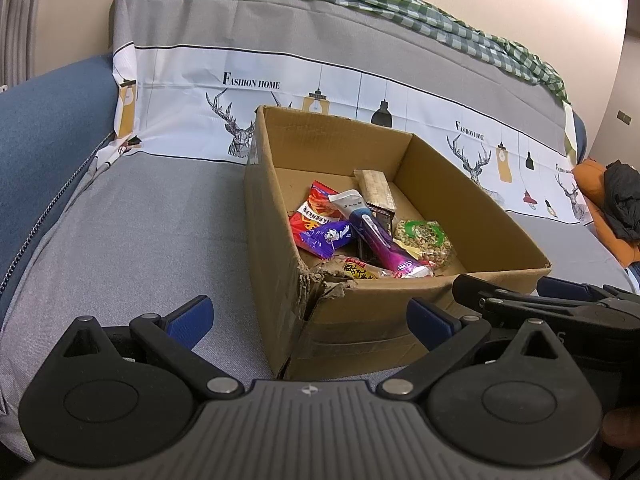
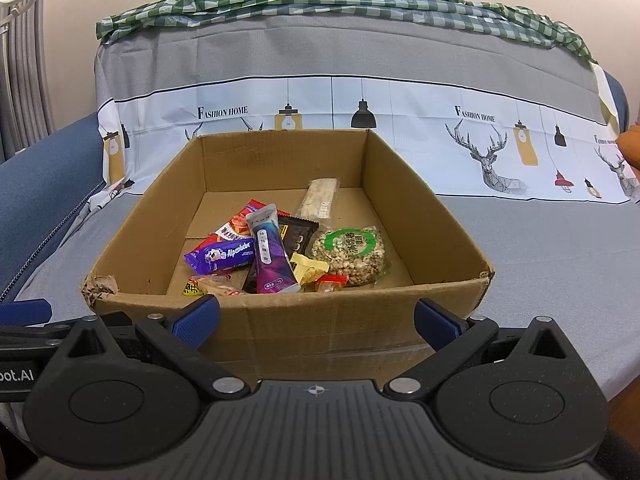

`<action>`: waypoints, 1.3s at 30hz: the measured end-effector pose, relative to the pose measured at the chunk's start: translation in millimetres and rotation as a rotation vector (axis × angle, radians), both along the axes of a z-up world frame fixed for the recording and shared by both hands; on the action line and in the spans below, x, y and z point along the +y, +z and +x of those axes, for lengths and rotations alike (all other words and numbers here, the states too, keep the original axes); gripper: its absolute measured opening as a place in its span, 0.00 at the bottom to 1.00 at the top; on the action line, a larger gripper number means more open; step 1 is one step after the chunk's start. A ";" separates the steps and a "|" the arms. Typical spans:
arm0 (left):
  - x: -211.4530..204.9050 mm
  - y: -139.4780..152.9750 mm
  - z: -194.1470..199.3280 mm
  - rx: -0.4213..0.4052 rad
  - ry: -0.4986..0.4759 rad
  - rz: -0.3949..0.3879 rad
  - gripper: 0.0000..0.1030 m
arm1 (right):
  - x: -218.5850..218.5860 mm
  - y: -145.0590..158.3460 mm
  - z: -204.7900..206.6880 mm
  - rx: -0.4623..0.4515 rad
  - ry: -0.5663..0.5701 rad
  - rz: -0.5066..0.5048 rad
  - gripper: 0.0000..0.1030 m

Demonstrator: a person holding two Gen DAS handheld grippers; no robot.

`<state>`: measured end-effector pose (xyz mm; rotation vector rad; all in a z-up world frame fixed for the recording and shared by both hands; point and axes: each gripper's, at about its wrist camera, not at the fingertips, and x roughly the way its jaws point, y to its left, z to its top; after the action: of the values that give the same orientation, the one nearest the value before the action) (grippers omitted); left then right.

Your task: Organize snacks

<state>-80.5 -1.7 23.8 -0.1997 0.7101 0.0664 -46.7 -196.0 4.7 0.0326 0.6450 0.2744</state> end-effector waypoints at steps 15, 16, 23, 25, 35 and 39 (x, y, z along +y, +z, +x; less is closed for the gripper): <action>-0.2 -0.1 0.7 0.000 -0.001 -0.003 1.00 | -0.1 -0.2 0.1 0.000 0.000 0.001 0.99; 0.0 -0.2 0.4 0.000 -0.001 -0.004 1.00 | 0.0 -0.2 0.1 0.001 0.000 0.001 0.99; -0.5 0.0 0.6 0.000 -0.002 -0.004 1.00 | -0.2 -0.5 0.4 0.000 0.000 0.001 0.99; -0.6 -0.2 0.5 0.000 -0.001 -0.004 1.00 | -0.2 -0.5 0.6 0.001 0.000 0.001 0.99; -1.8 0.2 0.8 -0.007 -0.006 -0.005 1.00 | -0.3 -0.4 0.4 0.001 0.000 0.001 0.99; -2.3 0.2 0.0 -0.015 -0.010 -0.006 1.00 | -0.3 -0.2 0.0 0.001 0.001 0.003 0.99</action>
<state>-80.5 -4.0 24.1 -0.2025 0.6961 0.0533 -46.7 -196.3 4.6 0.0351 0.6460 0.2759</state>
